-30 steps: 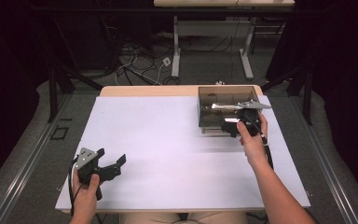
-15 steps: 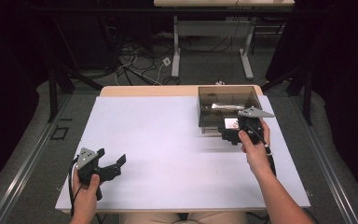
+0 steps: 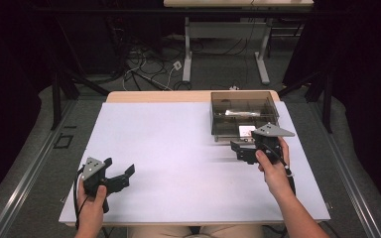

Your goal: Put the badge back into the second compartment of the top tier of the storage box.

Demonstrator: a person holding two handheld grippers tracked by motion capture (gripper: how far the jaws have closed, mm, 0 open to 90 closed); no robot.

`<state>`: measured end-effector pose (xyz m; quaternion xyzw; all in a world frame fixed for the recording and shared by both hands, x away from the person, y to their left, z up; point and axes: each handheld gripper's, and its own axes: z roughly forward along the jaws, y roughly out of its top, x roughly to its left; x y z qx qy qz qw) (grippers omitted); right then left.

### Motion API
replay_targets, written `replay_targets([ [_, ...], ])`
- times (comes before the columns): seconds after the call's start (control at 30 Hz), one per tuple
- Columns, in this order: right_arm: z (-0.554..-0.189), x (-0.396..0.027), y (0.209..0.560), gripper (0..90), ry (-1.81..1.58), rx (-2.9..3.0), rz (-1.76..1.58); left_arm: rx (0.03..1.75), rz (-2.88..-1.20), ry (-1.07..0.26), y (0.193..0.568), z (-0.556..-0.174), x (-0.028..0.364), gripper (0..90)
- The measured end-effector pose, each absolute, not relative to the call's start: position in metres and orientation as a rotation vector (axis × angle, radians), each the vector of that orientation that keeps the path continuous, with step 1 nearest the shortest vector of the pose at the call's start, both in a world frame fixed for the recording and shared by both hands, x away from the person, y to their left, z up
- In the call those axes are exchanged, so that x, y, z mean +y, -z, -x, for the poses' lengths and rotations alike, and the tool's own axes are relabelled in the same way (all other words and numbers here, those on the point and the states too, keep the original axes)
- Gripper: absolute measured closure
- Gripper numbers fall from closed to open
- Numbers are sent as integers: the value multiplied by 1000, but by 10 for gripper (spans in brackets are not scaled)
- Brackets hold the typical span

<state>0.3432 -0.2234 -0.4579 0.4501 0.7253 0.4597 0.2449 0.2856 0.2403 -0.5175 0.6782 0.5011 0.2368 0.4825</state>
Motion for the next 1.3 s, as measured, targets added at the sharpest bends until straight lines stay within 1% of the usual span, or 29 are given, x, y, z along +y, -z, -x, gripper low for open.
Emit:
replay_targets([
  [0.73,-313,-214,481,152,-1309,2051,-1122,1213,-1664,-573,517,-284,238,114],
  [1.3,-302,-203,501,152,-1371,2079,-1061,1205,-1667,-575,518,-284,236,116],
])
